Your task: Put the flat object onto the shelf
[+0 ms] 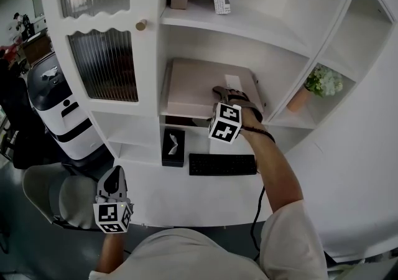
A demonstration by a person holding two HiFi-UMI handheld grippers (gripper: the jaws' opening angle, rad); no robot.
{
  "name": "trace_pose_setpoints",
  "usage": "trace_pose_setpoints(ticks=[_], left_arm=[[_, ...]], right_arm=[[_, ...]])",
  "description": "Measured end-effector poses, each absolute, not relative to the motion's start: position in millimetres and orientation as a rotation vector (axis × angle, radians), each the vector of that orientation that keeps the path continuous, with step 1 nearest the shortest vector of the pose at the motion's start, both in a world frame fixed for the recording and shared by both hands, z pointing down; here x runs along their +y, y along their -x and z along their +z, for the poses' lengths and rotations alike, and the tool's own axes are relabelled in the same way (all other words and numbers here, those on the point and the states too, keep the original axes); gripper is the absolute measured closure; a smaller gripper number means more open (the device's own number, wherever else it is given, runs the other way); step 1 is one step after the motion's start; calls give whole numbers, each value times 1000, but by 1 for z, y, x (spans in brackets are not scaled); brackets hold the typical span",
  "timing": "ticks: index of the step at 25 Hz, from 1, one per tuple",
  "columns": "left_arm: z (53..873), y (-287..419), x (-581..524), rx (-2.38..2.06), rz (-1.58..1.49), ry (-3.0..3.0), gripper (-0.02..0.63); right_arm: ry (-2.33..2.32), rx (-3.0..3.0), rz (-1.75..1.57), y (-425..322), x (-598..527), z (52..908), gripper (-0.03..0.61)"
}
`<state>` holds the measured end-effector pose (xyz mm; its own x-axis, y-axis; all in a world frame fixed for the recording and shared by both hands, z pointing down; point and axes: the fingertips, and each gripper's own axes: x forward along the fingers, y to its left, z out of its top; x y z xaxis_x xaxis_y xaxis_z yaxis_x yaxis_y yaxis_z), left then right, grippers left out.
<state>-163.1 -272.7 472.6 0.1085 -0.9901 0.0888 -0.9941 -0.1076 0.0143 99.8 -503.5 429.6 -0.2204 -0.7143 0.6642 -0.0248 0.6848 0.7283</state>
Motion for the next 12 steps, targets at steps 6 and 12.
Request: trace_pose_setpoints(ticks=[6, 12], left_arm=[[475, 161, -272, -2035, 90, -2295, 612], [472, 154, -269, -2014, 83, -2321, 612]], right_arm=[[-629, -1683, -770, -101, -487, 415, 141], [-690, -1687, -807, -107, -472, 404, 173]])
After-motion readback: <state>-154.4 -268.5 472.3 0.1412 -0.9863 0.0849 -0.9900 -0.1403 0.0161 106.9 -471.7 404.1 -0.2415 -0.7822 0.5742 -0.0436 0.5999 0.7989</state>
